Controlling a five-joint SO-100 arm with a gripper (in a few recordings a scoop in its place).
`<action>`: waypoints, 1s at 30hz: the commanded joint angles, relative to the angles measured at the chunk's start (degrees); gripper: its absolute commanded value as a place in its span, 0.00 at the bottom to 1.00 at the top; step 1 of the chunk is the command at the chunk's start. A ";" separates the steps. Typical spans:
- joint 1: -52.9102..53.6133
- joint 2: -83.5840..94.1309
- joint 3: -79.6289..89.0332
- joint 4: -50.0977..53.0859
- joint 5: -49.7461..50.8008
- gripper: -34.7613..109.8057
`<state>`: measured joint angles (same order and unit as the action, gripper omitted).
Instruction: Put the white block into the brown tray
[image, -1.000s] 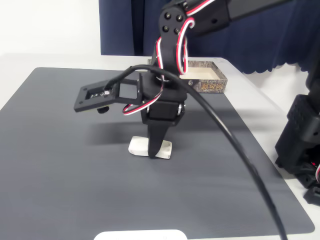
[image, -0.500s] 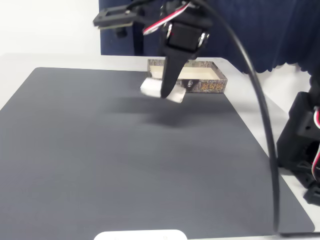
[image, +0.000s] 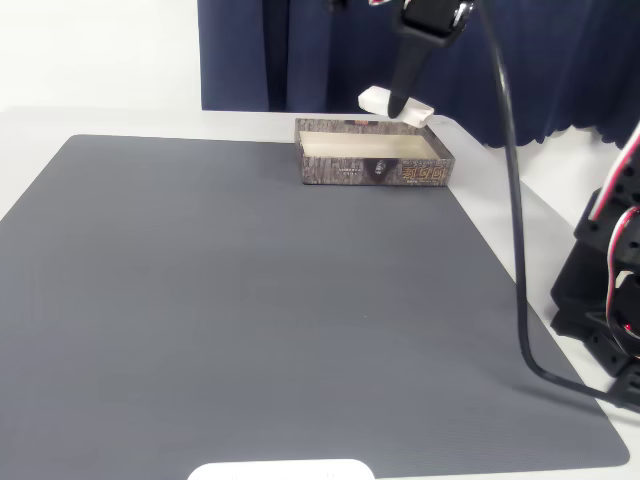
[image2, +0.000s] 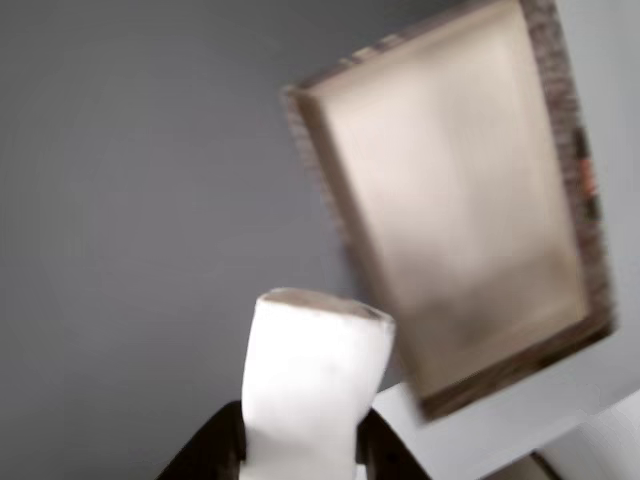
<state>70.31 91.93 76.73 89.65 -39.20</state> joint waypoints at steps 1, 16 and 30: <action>2.99 -8.09 -9.93 -0.62 -2.99 0.24; 3.25 -37.00 -44.47 -7.12 -3.96 0.24; 6.42 -37.62 -45.35 0.79 -30.06 0.24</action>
<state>76.20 53.88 33.75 89.65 -61.17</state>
